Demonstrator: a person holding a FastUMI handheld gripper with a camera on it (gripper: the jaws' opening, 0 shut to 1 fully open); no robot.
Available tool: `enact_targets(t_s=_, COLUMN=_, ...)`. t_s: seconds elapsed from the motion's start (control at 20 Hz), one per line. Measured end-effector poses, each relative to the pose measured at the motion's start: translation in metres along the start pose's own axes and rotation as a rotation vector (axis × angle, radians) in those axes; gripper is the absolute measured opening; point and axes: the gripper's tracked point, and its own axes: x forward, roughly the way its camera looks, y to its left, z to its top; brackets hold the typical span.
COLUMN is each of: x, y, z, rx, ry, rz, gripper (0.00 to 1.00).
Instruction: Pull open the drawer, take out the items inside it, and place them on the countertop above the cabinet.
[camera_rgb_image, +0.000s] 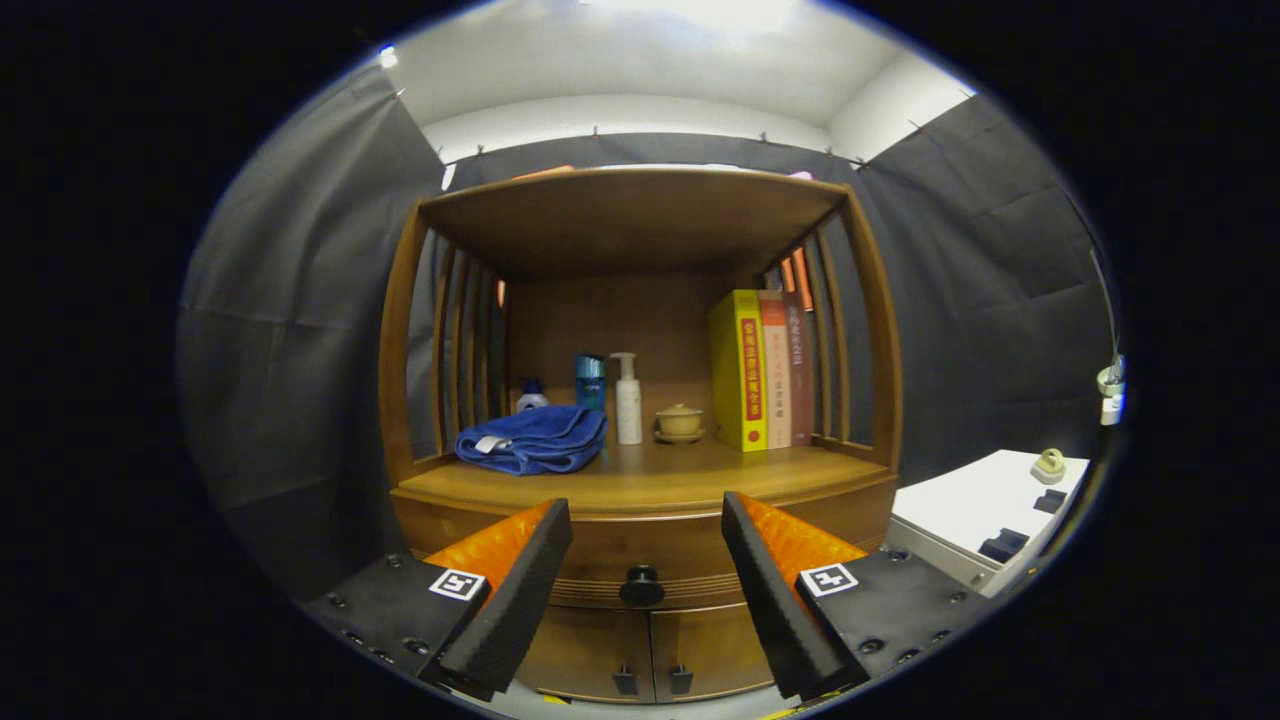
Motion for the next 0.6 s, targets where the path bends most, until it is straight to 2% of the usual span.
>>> enact_targets(t_s=0.15, x=0.023, y=0.001, z=-0.035, rx=-0.087, ry=0.015, rz=-0.006, gripper=0.98)
enact_targets(t_s=0.35, x=0.046, y=0.012, z=-0.090, rx=-0.063, ry=0.110, rz=0.003, gripper=0.97)
enact_targets(t_s=0.5, x=0.069, y=0.003, z=-0.103, rx=-0.099, ry=0.126, rz=-0.030, gripper=0.96)
enact_targets(t_s=0.55, x=0.072, y=0.003, z=-0.108, rx=-0.100, ry=0.136, rz=-0.033, gripper=0.90)
enact_targets(t_s=0.6, x=0.075, y=0.005, z=-0.111, rx=-0.097, ry=0.144, rz=-0.027, gripper=0.90)
